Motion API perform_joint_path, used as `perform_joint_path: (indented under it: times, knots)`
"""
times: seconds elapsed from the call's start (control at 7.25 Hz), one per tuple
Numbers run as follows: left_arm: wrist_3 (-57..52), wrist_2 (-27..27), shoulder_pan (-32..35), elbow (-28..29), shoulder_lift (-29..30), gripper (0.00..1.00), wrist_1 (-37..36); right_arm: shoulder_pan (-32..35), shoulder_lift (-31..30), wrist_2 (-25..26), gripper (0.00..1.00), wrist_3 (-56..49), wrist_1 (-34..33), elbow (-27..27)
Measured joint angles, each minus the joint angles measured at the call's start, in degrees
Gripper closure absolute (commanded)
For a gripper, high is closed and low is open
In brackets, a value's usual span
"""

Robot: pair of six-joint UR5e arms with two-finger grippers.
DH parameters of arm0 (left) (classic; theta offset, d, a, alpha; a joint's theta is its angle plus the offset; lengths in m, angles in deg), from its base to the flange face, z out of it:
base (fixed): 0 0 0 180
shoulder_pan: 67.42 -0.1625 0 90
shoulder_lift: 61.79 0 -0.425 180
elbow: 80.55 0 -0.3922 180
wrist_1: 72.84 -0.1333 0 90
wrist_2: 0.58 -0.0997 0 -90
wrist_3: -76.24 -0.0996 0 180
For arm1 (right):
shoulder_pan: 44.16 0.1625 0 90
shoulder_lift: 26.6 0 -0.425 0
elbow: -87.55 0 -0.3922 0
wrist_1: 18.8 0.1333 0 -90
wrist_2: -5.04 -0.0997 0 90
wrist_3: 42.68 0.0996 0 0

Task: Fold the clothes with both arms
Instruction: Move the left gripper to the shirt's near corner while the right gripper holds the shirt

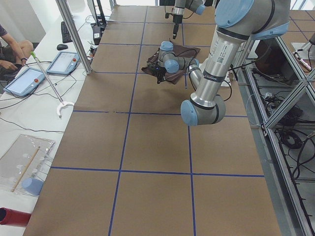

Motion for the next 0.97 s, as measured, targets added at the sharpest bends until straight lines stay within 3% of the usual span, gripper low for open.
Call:
perform_joint_path:
  times: [0.97]
  knots:
    - [7.83, 1.7, -8.18, 0.37, 2.85, 0.03, 0.3, 0.31, -0.25, -0.02, 0.0, 0.0, 0.0, -0.37]
